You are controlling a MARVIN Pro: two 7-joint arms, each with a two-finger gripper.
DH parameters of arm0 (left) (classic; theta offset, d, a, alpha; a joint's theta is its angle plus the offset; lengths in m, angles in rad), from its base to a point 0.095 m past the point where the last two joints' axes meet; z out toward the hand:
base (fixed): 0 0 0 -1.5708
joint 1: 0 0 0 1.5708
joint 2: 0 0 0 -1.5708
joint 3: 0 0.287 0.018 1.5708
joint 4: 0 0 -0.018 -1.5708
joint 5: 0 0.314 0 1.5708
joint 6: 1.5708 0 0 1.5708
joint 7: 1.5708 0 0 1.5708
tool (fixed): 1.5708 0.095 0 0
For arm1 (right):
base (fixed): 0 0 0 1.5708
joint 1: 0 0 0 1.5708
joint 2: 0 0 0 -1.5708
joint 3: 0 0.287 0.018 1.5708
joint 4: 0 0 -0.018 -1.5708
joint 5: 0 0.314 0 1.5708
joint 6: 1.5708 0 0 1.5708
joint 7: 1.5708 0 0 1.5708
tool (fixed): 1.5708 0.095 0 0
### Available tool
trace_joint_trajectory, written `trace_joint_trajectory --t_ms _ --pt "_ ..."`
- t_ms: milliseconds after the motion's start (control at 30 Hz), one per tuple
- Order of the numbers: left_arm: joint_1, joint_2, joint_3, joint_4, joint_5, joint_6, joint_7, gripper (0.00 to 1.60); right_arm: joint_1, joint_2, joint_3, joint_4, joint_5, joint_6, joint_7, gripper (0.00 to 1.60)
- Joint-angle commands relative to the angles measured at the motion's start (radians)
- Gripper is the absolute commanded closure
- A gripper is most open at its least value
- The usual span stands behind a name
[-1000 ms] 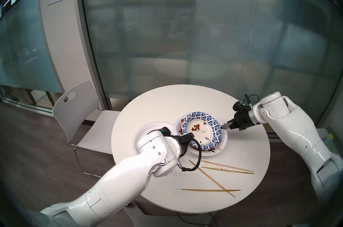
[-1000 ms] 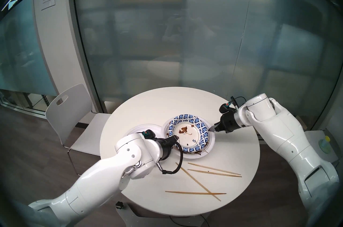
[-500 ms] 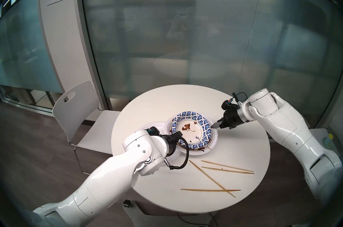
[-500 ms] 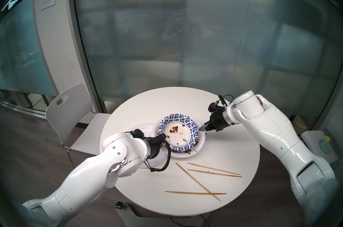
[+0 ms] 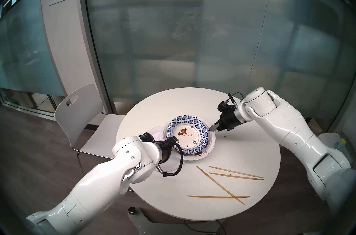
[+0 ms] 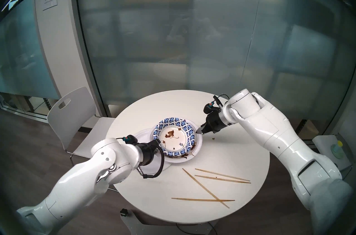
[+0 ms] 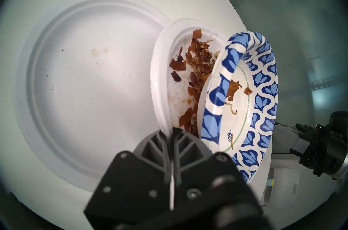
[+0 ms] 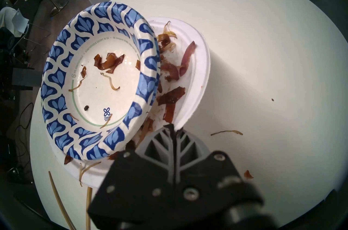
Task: Stack the plates into one stack
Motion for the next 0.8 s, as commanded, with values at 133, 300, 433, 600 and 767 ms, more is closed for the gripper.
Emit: trace_joint_trajectory --t_ms 133,300,433,600,767 --pt "0.029 0.052 -0.069 -0.032 -0.025 -0.007 -0.039 1.6 0.115 -0.1 -0.054 0.055 -0.016 -0.031 0.057 1.6" --pt "0.056 0.083 -0.106 -0.048 -0.046 -0.01 -0.048 1.6 0.143 -0.138 -0.085 0.095 -0.027 -0.048 0.076 1.6" --pt "0.091 0.114 -0.139 -0.046 -0.063 -0.014 -0.062 1.6 0.173 -0.177 -0.117 0.144 -0.038 -0.067 0.093 1.6" --pt "0.112 0.135 -0.167 -0.04 -0.077 -0.018 -0.076 1.6 0.198 -0.207 -0.142 0.187 -0.044 -0.084 0.108 1.6" --pt "0.132 0.156 -0.198 -0.021 -0.091 -0.021 -0.096 1.6 0.232 -0.247 -0.17 0.249 -0.051 -0.108 0.126 1.6"
